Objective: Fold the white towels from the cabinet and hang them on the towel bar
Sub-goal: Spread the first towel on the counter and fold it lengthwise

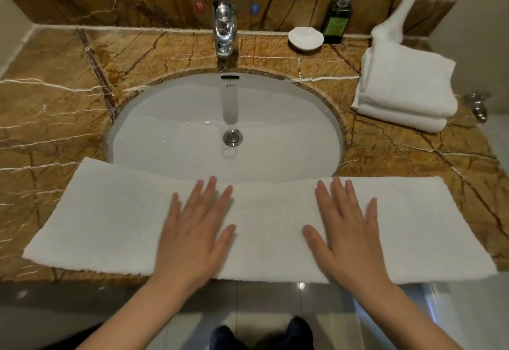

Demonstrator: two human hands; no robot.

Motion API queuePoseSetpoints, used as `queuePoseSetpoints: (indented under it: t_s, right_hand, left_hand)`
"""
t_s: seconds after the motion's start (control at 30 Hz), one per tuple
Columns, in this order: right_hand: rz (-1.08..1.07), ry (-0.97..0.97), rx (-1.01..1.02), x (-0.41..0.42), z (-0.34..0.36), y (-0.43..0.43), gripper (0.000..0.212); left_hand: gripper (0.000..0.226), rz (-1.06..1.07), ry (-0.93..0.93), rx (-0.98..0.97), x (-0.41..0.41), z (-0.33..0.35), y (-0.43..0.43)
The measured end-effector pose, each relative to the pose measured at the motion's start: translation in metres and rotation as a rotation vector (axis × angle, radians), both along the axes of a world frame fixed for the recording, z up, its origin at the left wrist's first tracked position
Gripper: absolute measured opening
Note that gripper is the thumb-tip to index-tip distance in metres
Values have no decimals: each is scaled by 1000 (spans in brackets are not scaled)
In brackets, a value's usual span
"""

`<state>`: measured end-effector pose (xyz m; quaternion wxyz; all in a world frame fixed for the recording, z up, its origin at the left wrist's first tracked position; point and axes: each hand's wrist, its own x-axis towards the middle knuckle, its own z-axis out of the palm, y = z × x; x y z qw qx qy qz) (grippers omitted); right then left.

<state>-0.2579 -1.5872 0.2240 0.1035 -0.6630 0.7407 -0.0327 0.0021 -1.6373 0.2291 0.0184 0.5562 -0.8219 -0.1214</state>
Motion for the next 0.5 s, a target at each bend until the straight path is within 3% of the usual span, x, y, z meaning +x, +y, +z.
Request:
queuePoseSetpoints:
  t_s: [0.17,0.5]
  right_hand:
    - [141,-25,6,56,-11,-8,65]
    - [138,63,185,63,-5,-9,70]
  left_hand:
    - [61,-11,-61,3,-32,-19,4]
    - [59,29,-11,145,-25,-10,12]
